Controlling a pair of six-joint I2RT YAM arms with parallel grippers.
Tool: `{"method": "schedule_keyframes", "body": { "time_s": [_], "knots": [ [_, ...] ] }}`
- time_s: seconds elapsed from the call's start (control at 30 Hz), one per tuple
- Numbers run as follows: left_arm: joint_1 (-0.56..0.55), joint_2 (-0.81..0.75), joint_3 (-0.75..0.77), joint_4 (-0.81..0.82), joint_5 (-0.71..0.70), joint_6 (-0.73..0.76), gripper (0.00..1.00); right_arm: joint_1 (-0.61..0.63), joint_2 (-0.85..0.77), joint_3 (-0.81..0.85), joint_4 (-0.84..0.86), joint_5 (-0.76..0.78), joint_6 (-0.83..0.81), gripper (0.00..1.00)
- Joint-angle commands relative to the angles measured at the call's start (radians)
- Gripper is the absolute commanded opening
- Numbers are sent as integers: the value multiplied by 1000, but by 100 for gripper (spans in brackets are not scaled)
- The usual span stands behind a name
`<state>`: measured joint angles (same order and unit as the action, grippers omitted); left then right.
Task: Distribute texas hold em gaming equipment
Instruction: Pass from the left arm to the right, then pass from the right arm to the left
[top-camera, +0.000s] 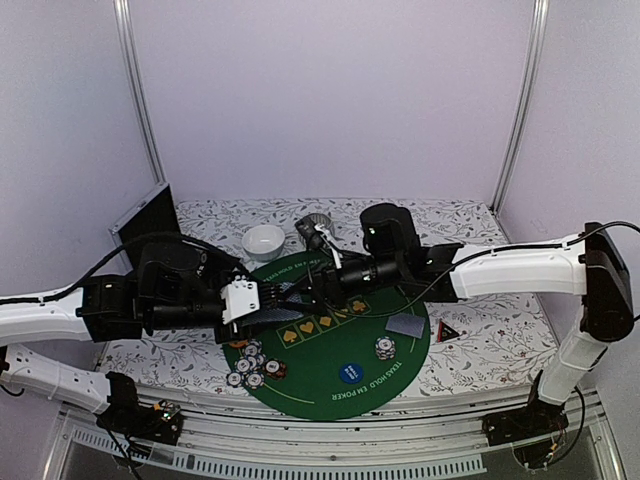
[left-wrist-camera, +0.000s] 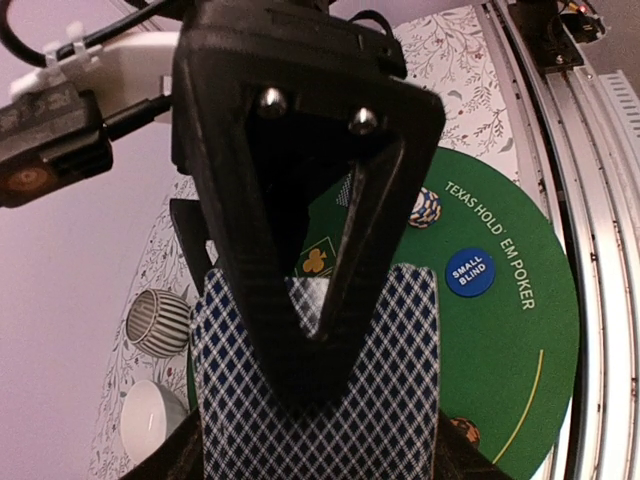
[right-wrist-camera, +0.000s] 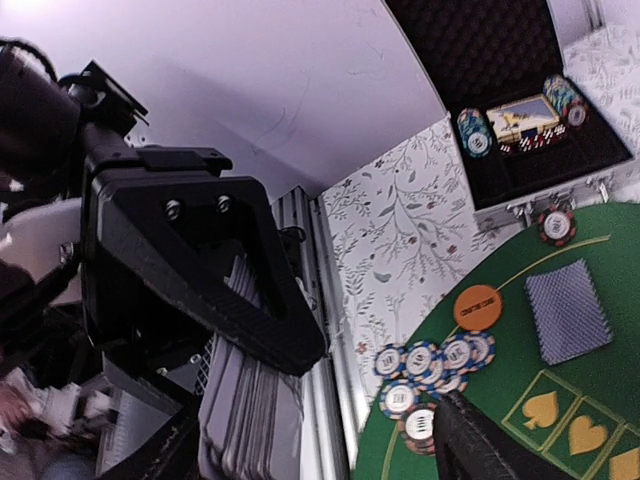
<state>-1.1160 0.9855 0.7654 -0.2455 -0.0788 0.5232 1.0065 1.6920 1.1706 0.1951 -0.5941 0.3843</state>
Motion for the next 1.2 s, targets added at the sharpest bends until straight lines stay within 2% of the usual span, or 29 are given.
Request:
{"method": "schedule_keyframes", "body": {
  "time_s": [0.0,0.17,0.3,0.43,0.57,0.63,0.87,1.0,1.17],
  "knots": [
    [14,-24,-8,30,11,5,55,12,64,71,30,-79,36,64],
    [14,-27,-9,32,4,4,55,16,97,99,32,-144,54,27],
    [13,-20,-14,37,-10,6,57,16,81,94,28,-167,48,4],
    [13,-8,-19,46,-53,9,72,15,54,81,27,-174,42,2],
    [13,8,-25,42,-70,15,79,16,36,75,26,-171,42,2],
    [13,17,-21,41,-75,14,79,16,35,77,20,-173,42,2],
    [14,27,-19,38,-75,17,70,16,31,78,14,-167,42,2],
    [13,18,-18,38,-59,15,59,16,31,76,7,-154,38,3],
    [13,6,-17,41,-45,12,55,17,31,80,-15,-119,32,20]
  ]
}}
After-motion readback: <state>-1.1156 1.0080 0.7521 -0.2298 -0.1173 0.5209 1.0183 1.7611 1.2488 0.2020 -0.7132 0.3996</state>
